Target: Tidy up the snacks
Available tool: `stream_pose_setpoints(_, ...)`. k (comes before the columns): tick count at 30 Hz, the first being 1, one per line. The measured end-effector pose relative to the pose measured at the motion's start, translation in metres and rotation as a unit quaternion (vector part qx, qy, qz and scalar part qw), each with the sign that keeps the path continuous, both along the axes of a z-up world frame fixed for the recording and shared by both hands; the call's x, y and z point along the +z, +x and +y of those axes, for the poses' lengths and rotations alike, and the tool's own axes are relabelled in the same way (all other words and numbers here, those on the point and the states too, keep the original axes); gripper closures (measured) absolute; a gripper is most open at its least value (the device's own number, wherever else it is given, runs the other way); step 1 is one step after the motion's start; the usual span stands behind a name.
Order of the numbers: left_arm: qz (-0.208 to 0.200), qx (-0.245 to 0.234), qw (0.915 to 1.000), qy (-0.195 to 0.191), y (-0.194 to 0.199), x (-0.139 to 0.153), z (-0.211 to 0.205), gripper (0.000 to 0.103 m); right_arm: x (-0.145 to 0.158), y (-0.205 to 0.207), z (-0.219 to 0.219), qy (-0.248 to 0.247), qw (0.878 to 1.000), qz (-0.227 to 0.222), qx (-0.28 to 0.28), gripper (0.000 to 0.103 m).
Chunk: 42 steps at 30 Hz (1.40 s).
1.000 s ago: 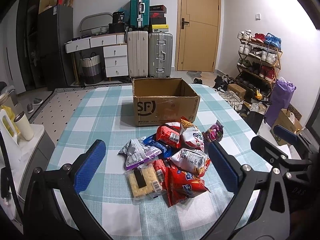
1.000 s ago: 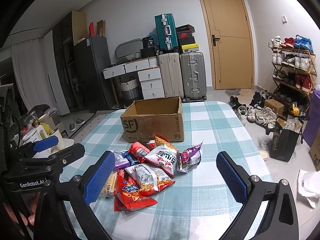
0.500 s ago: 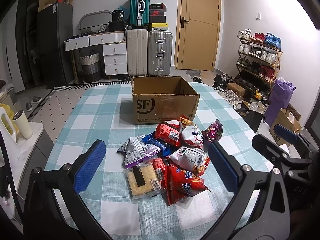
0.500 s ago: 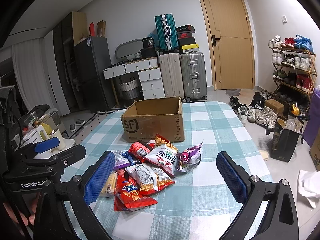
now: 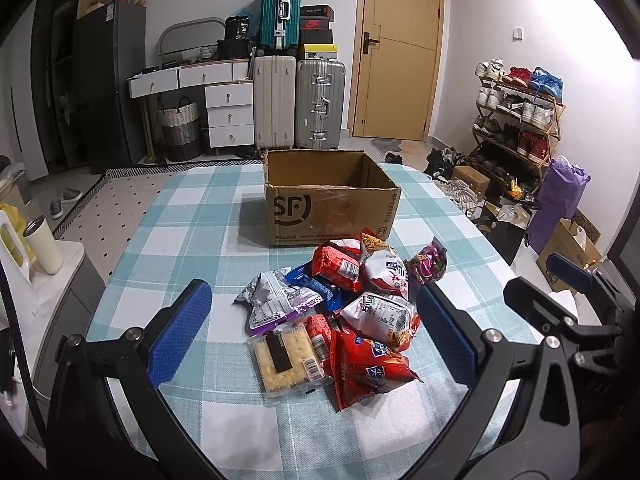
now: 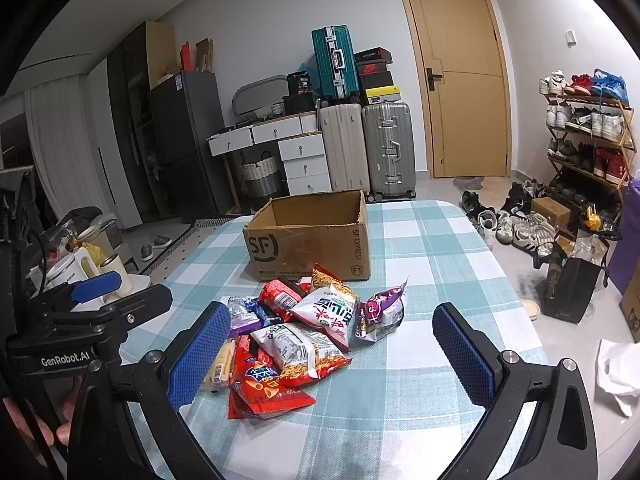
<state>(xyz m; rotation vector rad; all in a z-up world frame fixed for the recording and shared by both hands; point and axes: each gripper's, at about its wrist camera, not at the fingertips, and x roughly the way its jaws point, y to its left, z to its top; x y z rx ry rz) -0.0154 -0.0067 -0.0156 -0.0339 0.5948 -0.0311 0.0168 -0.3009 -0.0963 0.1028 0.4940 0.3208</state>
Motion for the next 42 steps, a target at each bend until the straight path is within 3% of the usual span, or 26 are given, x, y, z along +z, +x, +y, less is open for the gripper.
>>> stream_pose_setpoints(19,0.015,0.019,0.9997,-0.008,0.015,-0.004,0.022,0.001,-0.028,0.0,0.026,-0.004,0.998,0.021,0.051,0.0)
stream_pose_setpoints(42,0.034,0.058,0.9974,-0.025,0.031,-0.022,0.067,0.001,-0.092,0.032,0.064,0.019,0.987,0.114,0.111,0.0)
